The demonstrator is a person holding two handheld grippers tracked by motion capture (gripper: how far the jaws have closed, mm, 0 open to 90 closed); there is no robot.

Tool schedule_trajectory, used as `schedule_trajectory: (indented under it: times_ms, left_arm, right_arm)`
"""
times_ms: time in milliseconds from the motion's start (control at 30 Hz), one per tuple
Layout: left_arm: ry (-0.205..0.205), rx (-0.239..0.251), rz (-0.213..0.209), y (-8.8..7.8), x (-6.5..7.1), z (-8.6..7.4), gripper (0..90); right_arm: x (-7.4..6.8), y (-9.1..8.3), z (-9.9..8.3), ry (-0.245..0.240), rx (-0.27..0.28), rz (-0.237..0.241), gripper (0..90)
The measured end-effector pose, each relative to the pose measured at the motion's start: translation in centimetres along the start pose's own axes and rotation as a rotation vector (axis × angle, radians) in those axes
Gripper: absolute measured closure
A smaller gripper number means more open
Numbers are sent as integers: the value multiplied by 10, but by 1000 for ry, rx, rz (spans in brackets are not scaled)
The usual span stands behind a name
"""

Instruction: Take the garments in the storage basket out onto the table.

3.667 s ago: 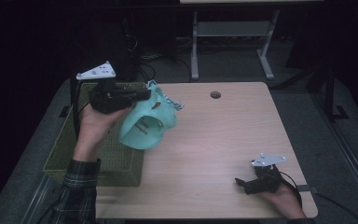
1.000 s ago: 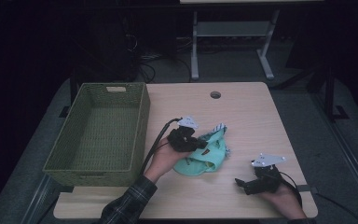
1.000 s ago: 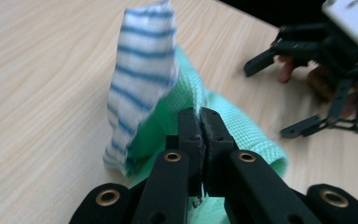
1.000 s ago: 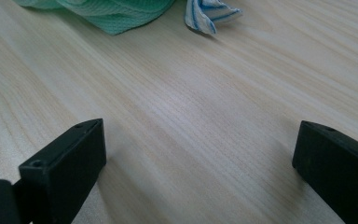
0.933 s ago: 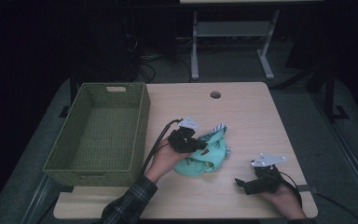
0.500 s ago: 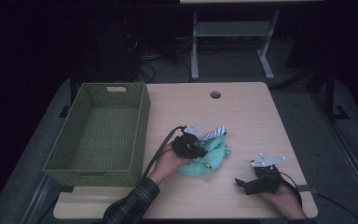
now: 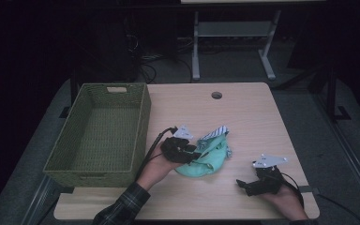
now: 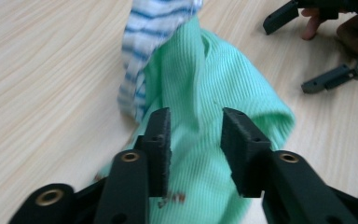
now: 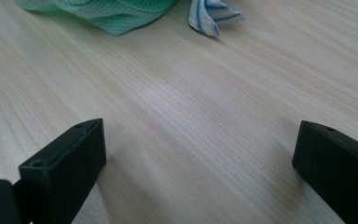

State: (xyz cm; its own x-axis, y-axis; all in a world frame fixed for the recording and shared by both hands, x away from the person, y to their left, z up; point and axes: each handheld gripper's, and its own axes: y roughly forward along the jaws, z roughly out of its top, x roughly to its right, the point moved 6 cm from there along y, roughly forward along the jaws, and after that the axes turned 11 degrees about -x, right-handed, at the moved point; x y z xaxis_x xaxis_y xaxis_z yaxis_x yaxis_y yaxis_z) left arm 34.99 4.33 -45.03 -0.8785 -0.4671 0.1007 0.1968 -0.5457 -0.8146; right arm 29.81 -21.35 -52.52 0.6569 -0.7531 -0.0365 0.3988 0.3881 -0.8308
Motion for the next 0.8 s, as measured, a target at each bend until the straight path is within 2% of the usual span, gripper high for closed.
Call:
schedule_trajectory:
  times_ms: [67, 133, 167, 233, 300, 533, 667, 733, 800]
  left_arm:
    - [-12, -6, 0, -4, 0, -8, 732]
    - [-28, -17, 3, -5, -1, -19, 758]
    - [-46, -26, -4, -3, 0, -27, 820]
    - [-52, -33, -12, -1, 0, -30, 840]
    - [-60, -62, -20, 4, 3, -38, 893]
    - [-23, -123, 4, 16, 8, -44, 895]
    - [-11, -159, 0, 27, 9, -48, 895]
    - [-8, -176, 8, 32, 10, -49, 895]
    - [-5, -172, 5, 34, 10, -49, 895]
  right_arm:
    - [0, 0, 0, 0, 0, 0, 23]
    - [0, 0, 0, 1, -1, 1, 23]
    - [0, 0, 0, 1, 0, 1, 23]
    - [0, 0, 0, 2, 0, 1, 23]
    - [0, 0, 0, 8, -1, -1, 23]
    - [0, 0, 0, 1, 1, -1, 29]
    - [-2, -5, 2, -8, -5, 8, 186]
    - [-3, -5, 2, -14, -8, 11, 190]
    - [-2, -5, 3, -8, -11, 6, 219]
